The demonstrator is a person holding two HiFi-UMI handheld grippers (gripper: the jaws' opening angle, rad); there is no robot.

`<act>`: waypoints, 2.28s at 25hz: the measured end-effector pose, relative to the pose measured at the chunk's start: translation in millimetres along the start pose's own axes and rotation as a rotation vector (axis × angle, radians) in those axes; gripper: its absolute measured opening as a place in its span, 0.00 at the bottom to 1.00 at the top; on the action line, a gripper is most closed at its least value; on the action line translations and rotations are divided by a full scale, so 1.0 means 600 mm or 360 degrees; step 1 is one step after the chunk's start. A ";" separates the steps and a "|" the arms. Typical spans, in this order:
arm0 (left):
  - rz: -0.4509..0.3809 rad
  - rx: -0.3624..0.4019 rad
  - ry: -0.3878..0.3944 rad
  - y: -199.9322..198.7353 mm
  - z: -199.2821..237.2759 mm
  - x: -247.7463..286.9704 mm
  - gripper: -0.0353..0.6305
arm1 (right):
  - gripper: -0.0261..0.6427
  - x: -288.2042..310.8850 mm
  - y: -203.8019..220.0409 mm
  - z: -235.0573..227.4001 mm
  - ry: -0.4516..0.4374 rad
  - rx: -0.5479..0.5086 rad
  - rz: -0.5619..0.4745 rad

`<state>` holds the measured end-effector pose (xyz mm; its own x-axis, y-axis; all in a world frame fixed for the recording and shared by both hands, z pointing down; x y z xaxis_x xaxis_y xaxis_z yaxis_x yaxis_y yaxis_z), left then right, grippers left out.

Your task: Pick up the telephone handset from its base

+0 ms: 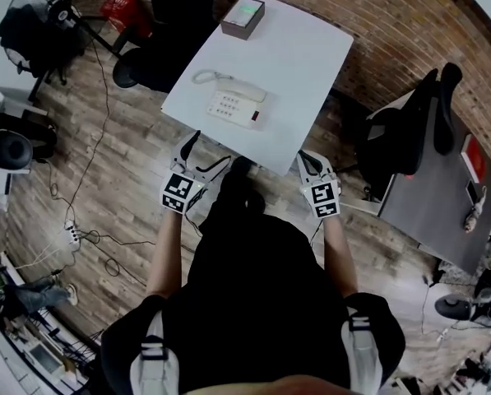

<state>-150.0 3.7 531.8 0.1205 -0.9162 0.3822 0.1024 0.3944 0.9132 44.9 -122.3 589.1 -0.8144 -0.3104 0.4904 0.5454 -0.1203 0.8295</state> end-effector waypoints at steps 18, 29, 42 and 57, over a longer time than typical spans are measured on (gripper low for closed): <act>0.0105 0.0146 0.0208 -0.056 0.053 0.152 0.68 | 0.04 0.039 0.012 -0.091 0.0153 0.0109 0.0134; 0.0161 0.0193 0.0303 -0.081 0.129 0.224 0.68 | 0.04 0.077 -0.002 -0.137 0.0260 0.0133 0.0206; 0.0397 0.0466 0.0531 -0.050 0.205 0.304 0.69 | 0.04 0.095 0.006 -0.173 0.0469 0.0234 0.0315; 0.0707 0.0641 0.0926 0.019 0.241 0.369 0.69 | 0.04 0.124 0.007 -0.185 0.0610 0.0344 0.0366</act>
<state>-264.9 -204.9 647.4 0.5684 -0.4550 0.6855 -0.4225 0.5535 0.7177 8.8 -250.3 599.4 -0.5241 -0.6353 0.5672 0.6155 0.1778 0.7678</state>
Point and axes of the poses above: the fingertips, and each gripper's own axes: x forward along the fingers, z to its left, y out of its underside, the point moved 1 cm from there along -x, backward along the fingers, and after that the axes turned 11 degrees about -x, right-handed, at the moved point
